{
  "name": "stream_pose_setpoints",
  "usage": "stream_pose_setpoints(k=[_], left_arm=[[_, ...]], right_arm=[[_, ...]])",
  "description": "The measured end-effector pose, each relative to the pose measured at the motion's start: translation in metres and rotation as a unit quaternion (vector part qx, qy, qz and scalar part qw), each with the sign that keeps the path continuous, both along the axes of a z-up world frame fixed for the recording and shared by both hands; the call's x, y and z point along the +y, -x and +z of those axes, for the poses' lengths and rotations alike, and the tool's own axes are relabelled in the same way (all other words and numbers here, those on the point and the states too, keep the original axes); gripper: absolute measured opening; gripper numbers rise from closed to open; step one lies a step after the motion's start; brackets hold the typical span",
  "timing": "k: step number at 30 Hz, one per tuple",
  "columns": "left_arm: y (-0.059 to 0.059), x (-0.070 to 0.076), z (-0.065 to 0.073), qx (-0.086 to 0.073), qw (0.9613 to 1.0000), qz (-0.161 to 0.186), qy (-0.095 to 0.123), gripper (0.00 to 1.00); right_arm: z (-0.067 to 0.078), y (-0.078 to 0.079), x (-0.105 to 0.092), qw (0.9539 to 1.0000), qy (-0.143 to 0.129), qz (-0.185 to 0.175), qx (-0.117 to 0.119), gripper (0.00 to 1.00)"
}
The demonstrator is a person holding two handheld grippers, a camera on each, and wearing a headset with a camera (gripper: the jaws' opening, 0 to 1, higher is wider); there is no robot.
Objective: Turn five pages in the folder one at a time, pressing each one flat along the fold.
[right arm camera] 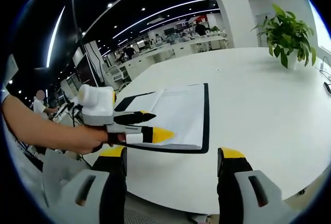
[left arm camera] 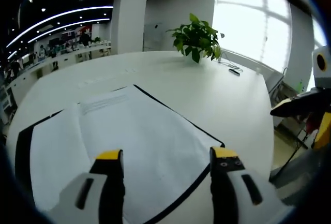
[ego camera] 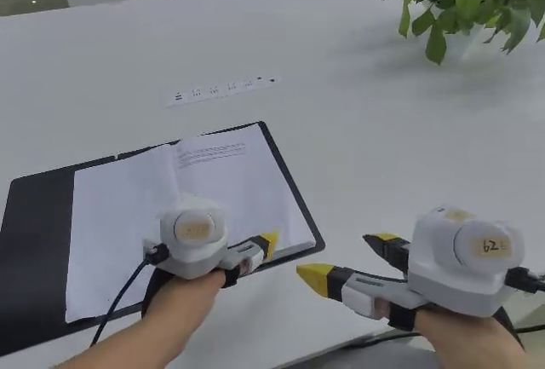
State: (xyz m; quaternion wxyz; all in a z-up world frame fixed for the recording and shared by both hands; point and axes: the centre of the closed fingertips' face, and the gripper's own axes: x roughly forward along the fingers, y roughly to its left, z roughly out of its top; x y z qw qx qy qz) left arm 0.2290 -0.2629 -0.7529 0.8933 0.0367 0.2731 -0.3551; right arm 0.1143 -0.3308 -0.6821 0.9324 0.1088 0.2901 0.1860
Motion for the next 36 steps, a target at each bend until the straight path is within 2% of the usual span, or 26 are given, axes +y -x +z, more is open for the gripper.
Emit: stream_pose_setpoints(k=[2,3,7,8,9,12,13,20,29,31,32,33,36], left_arm=[[0.001,-0.008,-0.007,0.007,1.0000,0.003,-0.004,0.66],[0.001,-0.010,-0.012,0.007,0.9999,0.009,-0.010,0.66],[0.001,-0.016,-0.021,0.010,0.9997,0.016,-0.013,0.62],[-0.001,-0.014,-0.024,-0.008,0.9993,0.014,-0.034,0.59],[-0.002,-0.014,-0.024,-0.016,0.9990,0.015,-0.040,0.57],[-0.003,-0.015,-0.025,-0.021,0.9989,0.020,-0.038,0.52],[-0.004,-0.016,-0.026,-0.034,0.9981,0.009,-0.051,0.52],[-0.002,-0.018,-0.027,-0.057,0.9975,0.000,-0.042,0.46],[-0.002,-0.019,-0.027,-0.060,0.9976,-0.003,-0.033,0.37],[-0.006,-0.015,-0.025,-0.064,0.9974,0.006,-0.032,0.29],[-0.006,-0.014,-0.026,-0.060,0.9978,0.005,-0.030,0.28],[-0.005,-0.015,-0.026,-0.067,0.9972,-0.002,-0.034,0.28],[-0.005,-0.015,-0.026,-0.063,0.9976,0.003,-0.030,0.28]], right_arm=[[0.000,0.000,0.001,1.0000,-0.002,0.000,-0.001,0.70],[0.000,0.000,0.001,1.0000,-0.002,-0.001,-0.001,0.70],[-0.001,0.000,0.001,1.0000,0.000,-0.002,0.001,0.70],[0.000,0.000,0.000,1.0000,-0.003,-0.004,0.002,0.70],[0.000,0.000,-0.001,1.0000,-0.004,-0.006,0.001,0.70],[0.000,0.000,-0.002,1.0000,-0.005,-0.007,0.001,0.70],[0.000,0.000,-0.002,1.0000,-0.004,-0.008,0.001,0.70],[-0.003,0.000,-0.004,0.9999,-0.009,-0.010,0.005,0.70],[-0.009,0.001,-0.003,0.9999,-0.010,-0.006,0.012,0.70],[-0.010,0.001,-0.004,0.9998,-0.010,-0.005,0.014,0.69],[-0.010,0.001,-0.004,0.9998,-0.010,-0.005,0.014,0.69],[-0.010,0.000,-0.004,0.9998,-0.010,-0.005,0.014,0.69],[-0.011,-0.002,-0.004,0.9998,-0.010,-0.002,0.016,0.69]])
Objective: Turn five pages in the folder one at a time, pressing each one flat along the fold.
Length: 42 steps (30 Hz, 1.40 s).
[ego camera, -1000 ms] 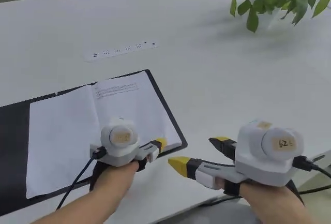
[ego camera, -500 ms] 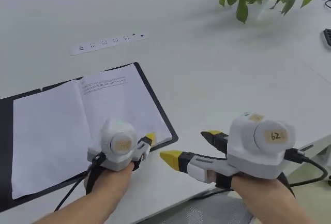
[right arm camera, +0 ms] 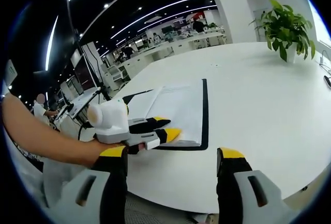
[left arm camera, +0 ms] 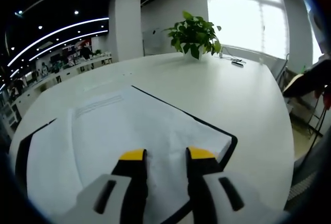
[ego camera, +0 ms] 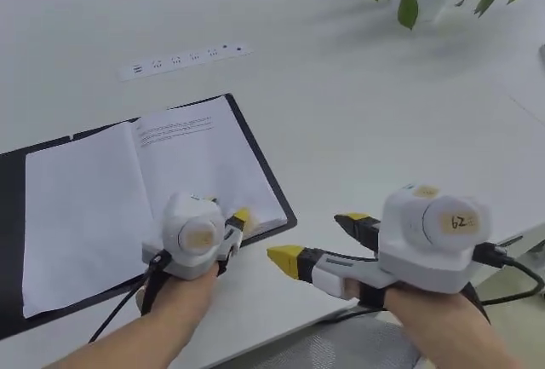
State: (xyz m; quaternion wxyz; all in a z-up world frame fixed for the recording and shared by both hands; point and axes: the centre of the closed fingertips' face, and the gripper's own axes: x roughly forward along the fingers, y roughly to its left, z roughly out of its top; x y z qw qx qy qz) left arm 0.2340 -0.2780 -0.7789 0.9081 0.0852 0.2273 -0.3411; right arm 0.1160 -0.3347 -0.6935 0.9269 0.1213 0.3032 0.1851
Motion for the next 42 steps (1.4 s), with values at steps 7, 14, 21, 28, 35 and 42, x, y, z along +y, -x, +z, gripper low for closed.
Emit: stream_pose_setpoints(k=[7,14,21,28,35,42], left_arm=[[-0.002,0.002,0.000,0.005,0.9998,0.013,0.014,0.25],[-0.004,0.004,-0.001,0.012,0.9992,0.028,0.026,0.21],[-0.007,0.007,-0.001,0.018,0.9980,0.044,0.042,0.16],[-0.009,0.011,0.000,0.032,0.9955,0.059,0.067,0.12],[-0.012,0.014,0.000,0.043,0.9927,0.073,0.086,0.07],[-0.012,0.014,0.000,0.037,0.9933,0.073,0.082,0.07]], right_arm=[[-0.001,-0.004,0.001,1.0000,0.000,0.005,0.002,0.69],[-0.005,-0.007,0.003,0.9999,0.000,0.014,0.008,0.69],[-0.009,-0.013,0.008,0.9996,0.001,0.027,0.012,0.69],[-0.014,-0.024,0.009,0.9991,0.001,0.041,0.012,0.68],[-0.021,-0.059,0.021,0.9977,-0.004,0.067,-0.001,0.60],[-0.030,-0.114,0.030,0.9963,-0.033,0.078,-0.016,0.50]])
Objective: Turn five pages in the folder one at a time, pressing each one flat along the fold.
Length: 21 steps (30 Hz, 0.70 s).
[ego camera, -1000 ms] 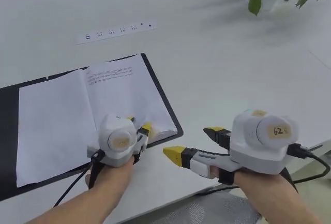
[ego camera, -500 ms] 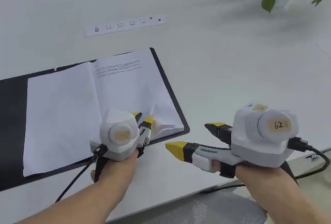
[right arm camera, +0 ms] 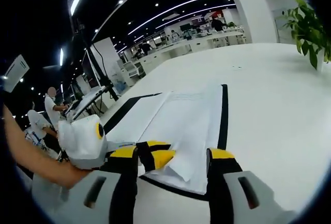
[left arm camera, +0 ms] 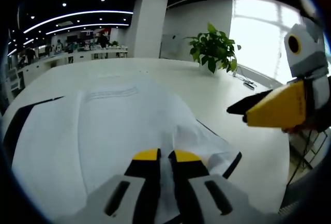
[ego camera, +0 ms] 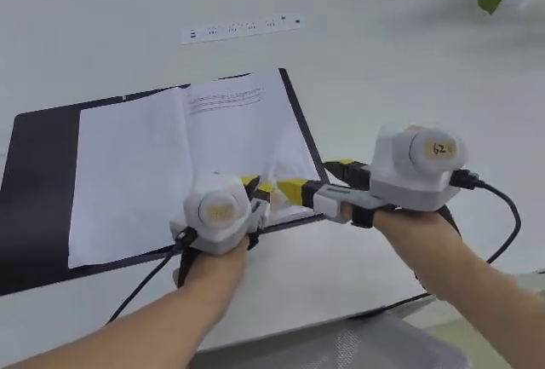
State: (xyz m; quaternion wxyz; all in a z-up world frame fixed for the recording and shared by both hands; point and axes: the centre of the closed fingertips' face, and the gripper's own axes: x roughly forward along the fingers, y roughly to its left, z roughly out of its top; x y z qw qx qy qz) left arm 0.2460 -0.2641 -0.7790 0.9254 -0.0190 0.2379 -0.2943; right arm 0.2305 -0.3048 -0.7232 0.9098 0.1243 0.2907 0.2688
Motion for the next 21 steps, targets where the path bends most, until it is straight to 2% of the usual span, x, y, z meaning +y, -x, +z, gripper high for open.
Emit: stream_pose_setpoints(k=[4,6,9,11,16,21], left_arm=[[0.000,0.000,0.000,0.000,1.0000,-0.001,-0.001,0.07],[0.000,0.000,0.000,0.000,1.0000,-0.003,-0.002,0.07],[0.000,0.000,0.000,0.001,1.0000,-0.004,-0.002,0.07],[0.000,0.000,0.000,0.000,1.0000,-0.004,-0.003,0.07],[0.000,-0.001,0.000,-0.002,1.0000,-0.006,-0.005,0.07],[0.000,-0.001,0.000,-0.001,1.0000,-0.007,-0.006,0.07]], right_arm=[[-0.013,-0.016,0.002,0.9997,-0.011,0.000,0.020,0.44],[-0.023,-0.025,0.002,0.9996,-0.015,-0.001,0.025,0.44],[-0.029,-0.026,0.004,0.9993,-0.009,0.000,0.036,0.45],[-0.032,-0.027,0.006,0.9988,-0.015,-0.001,0.046,0.44],[-0.032,-0.029,0.008,0.9983,-0.024,-0.003,0.052,0.42],[-0.036,-0.031,0.005,0.9975,-0.032,-0.011,0.061,0.35]])
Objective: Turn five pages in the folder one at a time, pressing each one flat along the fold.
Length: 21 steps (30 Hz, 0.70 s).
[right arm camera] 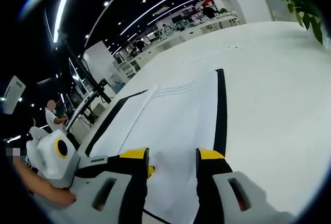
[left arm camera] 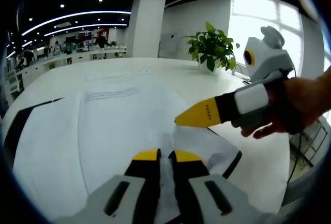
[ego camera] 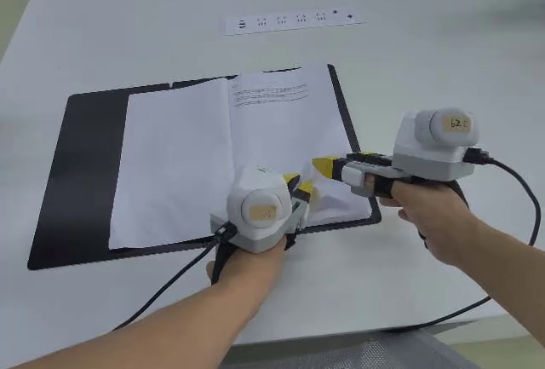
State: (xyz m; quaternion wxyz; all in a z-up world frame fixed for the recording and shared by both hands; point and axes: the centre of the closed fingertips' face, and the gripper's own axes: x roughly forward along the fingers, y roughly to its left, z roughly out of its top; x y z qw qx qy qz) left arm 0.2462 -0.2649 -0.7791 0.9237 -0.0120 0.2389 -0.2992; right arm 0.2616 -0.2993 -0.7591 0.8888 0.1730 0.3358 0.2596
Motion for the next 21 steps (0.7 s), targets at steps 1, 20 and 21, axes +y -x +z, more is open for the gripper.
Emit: stream_pose_setpoints(k=[1,20,21], left_arm=[[-0.0002,0.0001,-0.0001,0.001,1.0000,0.000,0.001,0.07],[-0.0003,0.0000,-0.0004,0.006,1.0000,-0.001,0.002,0.07],[-0.0002,-0.0002,-0.0003,0.007,1.0000,-0.001,0.003,0.08]], right_arm=[[-0.0007,-0.0002,-0.0010,1.0000,-0.003,-0.003,0.003,0.32],[-0.0005,-0.0041,-0.0091,0.9989,-0.034,-0.016,0.028,0.11],[-0.0005,-0.0039,-0.0094,0.9987,-0.038,-0.016,0.032,0.10]])
